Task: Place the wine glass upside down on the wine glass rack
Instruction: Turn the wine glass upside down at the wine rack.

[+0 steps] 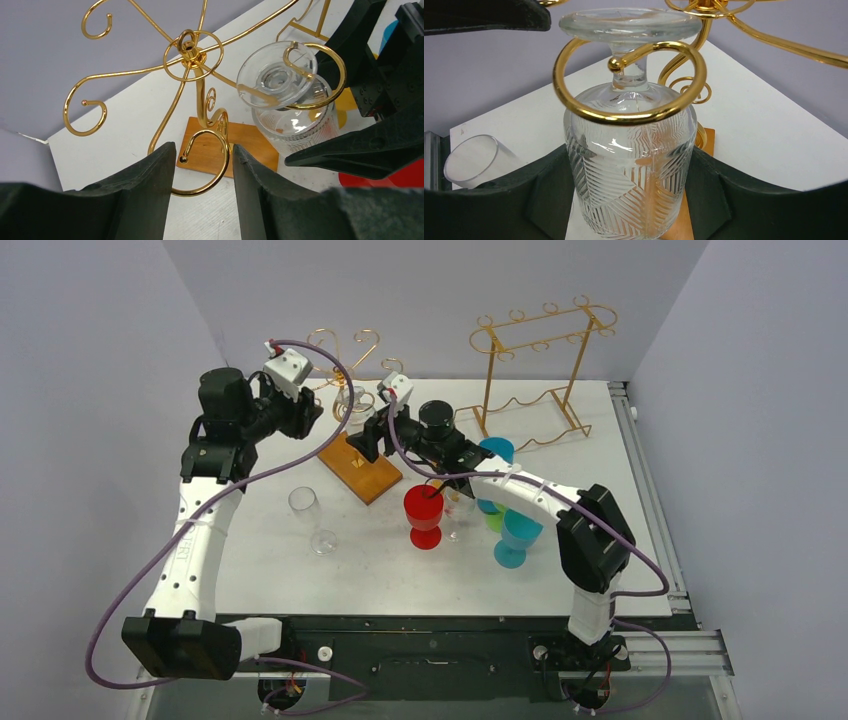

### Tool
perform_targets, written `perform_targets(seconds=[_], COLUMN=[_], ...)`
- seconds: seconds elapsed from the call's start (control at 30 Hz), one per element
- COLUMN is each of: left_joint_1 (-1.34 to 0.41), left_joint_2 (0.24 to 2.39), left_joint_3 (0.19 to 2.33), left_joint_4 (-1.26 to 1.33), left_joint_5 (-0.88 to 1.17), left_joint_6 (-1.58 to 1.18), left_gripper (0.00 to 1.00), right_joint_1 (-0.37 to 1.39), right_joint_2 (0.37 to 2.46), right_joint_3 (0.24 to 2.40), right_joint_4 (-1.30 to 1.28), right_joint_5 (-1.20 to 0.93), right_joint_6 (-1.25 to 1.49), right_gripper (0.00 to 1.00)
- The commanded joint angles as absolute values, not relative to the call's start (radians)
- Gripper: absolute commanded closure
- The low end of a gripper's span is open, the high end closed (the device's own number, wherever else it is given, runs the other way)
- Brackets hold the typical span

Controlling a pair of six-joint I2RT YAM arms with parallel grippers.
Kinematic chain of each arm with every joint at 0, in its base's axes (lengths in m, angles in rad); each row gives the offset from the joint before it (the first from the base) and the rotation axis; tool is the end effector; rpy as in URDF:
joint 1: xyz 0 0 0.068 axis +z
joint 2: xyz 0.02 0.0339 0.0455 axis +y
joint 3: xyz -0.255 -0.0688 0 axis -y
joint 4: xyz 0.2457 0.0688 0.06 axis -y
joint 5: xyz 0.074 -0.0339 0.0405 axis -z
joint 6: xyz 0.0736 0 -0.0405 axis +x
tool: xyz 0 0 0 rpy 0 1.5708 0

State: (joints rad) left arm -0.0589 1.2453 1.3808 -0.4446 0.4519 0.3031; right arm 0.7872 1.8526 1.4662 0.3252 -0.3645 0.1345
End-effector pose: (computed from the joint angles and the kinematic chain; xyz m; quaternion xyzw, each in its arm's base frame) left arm 0.3049 -0.0502 0.4051 0.2717 0.7504 -0.1096 0.5926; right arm 0.3228 0.3611 0.3127 -0.3473 0.6387 0.4179 0.5448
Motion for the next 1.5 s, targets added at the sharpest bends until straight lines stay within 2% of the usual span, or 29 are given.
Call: perform_targets(seconds=[0.0, 0.93, 1.17, 1.47], left_joint_1=[-0.066, -0.084, -0.084, -0.085], left_joint_2=[1.262, 1.305, 1.308, 1.310], left_joint_3=[1.420, 1.476, 1.483, 1.516], left_joint_4=[-0.432, -0.465, -0.471, -0.504], left_joint_5=[0.396, 0.273, 0.290, 0.297], left_joint_6=[0.313, 0.328, 0.330, 0.317], left_gripper=[0.58, 0.61, 0.62, 0.61], right_joint_1=[0.794, 0.745, 0.746, 0.751], right_joint_2=[1.756, 1.718, 1.774, 1.838], right_joint_3=[1.419, 1.237, 1.284, 1.330], right_joint_4=[0.476, 0.729, 0.684, 0.748], right_joint_5=[-0.354, -0.289, -0.328, -0.350], right_joint_6=[0.138, 0.270, 0.215, 0.185], right_gripper=[1.00, 1.00, 1.00, 1.00])
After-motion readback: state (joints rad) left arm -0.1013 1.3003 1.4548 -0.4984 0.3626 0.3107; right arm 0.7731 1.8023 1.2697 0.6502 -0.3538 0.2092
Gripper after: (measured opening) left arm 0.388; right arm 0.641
